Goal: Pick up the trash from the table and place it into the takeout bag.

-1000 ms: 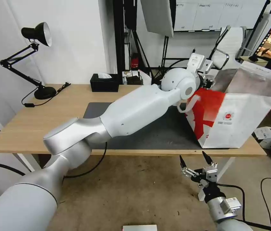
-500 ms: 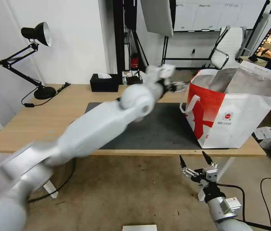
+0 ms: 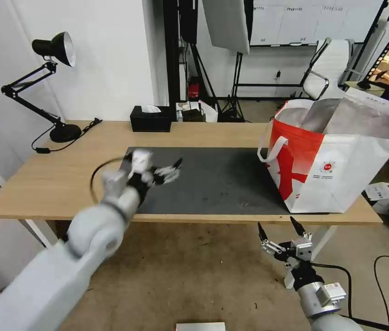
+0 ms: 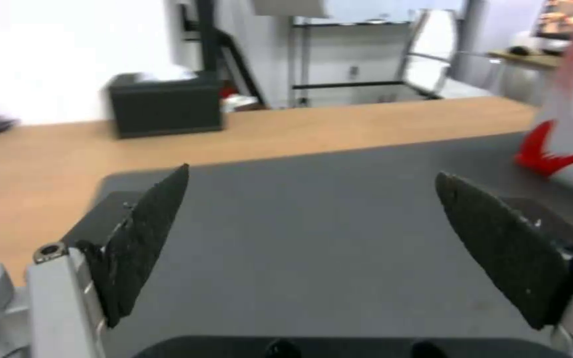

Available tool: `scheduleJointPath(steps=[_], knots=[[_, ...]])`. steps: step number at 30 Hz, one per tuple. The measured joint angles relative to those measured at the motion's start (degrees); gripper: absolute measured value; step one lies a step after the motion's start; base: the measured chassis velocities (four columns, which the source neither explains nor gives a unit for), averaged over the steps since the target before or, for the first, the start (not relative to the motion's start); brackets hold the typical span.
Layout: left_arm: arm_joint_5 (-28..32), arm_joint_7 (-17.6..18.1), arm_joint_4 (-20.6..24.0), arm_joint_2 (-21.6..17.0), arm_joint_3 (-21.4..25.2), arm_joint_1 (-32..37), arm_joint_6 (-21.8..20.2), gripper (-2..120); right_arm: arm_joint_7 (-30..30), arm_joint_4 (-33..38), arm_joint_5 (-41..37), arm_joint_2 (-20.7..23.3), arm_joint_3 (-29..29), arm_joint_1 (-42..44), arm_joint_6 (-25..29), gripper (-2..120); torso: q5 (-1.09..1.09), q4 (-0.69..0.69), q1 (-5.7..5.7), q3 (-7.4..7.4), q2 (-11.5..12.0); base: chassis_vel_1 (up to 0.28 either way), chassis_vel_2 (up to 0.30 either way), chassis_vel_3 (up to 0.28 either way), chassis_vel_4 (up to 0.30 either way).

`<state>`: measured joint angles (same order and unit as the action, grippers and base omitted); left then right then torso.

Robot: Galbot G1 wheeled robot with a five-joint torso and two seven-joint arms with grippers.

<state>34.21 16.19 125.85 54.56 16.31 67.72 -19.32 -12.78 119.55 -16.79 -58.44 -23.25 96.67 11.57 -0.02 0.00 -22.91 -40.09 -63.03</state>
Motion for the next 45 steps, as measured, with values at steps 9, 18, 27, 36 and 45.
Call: scheduleJointPath(steps=[9,18,27,36,45], knots=[[-15.65,-7.19,-4.41,9.63,9.15,18.85,14.59,100,0.00,0.00,0.00,0.00,0.00,0.01,0.00,100,0.02,0.00,0.00,-0.01,0.00,0.000,0.000,0.000,0.000],[-21.36,-11.41,-9.07,14.51,9.75,22.39,25.24,100,0.00,0.00,0.00,0.00,0.00,0.00,0.00,100,0.03,0.00,0.00,-0.01,0.00,0.000,0.000,0.000,0.000],[-23.73,-10.02,-10.44,15.86,9.70,22.60,26.41,100,0.00,0.00,-0.01,0.00,0.00,0.00,0.00,100,0.03,0.00,-0.01,-0.01,0.01,0.000,0.000,0.000,0.000],[-23.74,-9.70,-10.46,15.81,9.61,22.40,26.43,100,0.00,0.00,0.00,-0.01,0.00,0.00,0.00,100,0.02,0.00,0.00,-0.01,0.01,0.000,0.000,0.000,0.000],[-23.58,-9.64,-10.45,15.76,9.53,22.27,26.28,100,0.00,0.00,0.00,0.00,0.00,0.00,0.00,100,0.02,0.00,-0.01,-0.01,0.01,0.000,0.000,0.000,0.000]])
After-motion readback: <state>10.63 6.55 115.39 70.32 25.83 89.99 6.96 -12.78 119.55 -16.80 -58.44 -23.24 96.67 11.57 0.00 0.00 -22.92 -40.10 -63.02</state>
